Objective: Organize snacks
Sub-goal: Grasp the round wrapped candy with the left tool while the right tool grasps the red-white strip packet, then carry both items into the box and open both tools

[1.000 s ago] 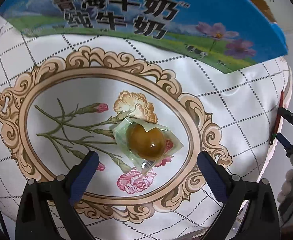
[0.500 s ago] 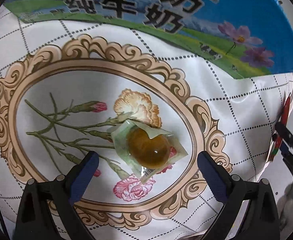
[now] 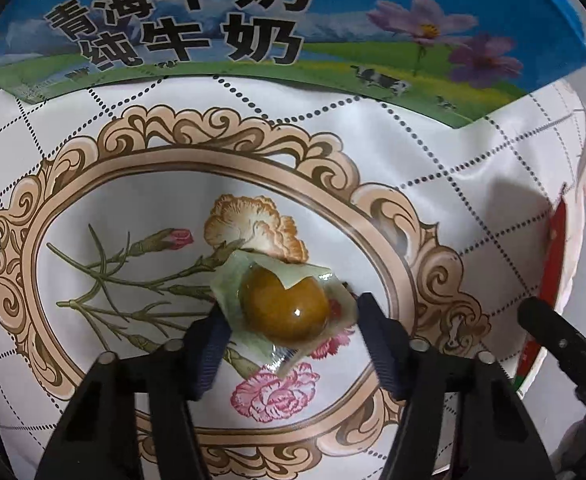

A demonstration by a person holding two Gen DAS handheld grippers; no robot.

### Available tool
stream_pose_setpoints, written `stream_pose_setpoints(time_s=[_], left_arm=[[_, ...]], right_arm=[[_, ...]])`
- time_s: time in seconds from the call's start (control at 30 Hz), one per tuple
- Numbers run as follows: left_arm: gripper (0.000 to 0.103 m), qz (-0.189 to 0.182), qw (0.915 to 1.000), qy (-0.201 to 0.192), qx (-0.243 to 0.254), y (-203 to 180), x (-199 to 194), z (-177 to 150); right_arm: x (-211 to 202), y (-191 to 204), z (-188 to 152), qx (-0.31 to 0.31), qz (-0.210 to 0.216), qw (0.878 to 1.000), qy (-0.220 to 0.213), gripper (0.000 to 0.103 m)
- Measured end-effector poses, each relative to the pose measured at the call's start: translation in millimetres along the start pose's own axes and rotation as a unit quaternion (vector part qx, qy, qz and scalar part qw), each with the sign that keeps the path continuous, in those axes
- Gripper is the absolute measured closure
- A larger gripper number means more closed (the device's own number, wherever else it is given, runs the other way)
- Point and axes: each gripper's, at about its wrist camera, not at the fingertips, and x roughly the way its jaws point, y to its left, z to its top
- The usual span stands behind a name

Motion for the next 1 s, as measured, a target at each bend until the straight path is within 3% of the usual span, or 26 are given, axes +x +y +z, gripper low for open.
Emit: stream_pose_setpoints(time_s=[0.2,0.4,0.7,0.87,1.0], left_arm=[[0.057,-0.005,0.9999,-0.009,0.003,-0.9,-9.6,-11.2],[0.059,-0.021,0.9994,-0.027,0.001,2.6,-28.3,-20.9],[0.059,-0.075,0.9919,-0.101,0.016,26.2,-131.4,-19.5],[0.059,-0.097,0.9833,-0.150,0.034,17.8,-194.1,6.2],[0.059,-0.093,0.9780,-0.181,0.045,21.2,-224.1,47.5]], right_arm=[[-5.8,17.2,-1.5,-0.011,0.007,1.000,-0.011,0.050],[-28.8,22.2,-3.6,-0.023,0.019,0.999,-0.026,0.051],[-85.2,52.1,0.7,-0.052,0.061,0.995,-0.062,0.051],[-113.1,85.5,22.6,-0.070,0.086,0.990,-0.087,0.051],[-125.3,112.0,56.0,-0.080,0.096,0.987,-0.100,0.051]])
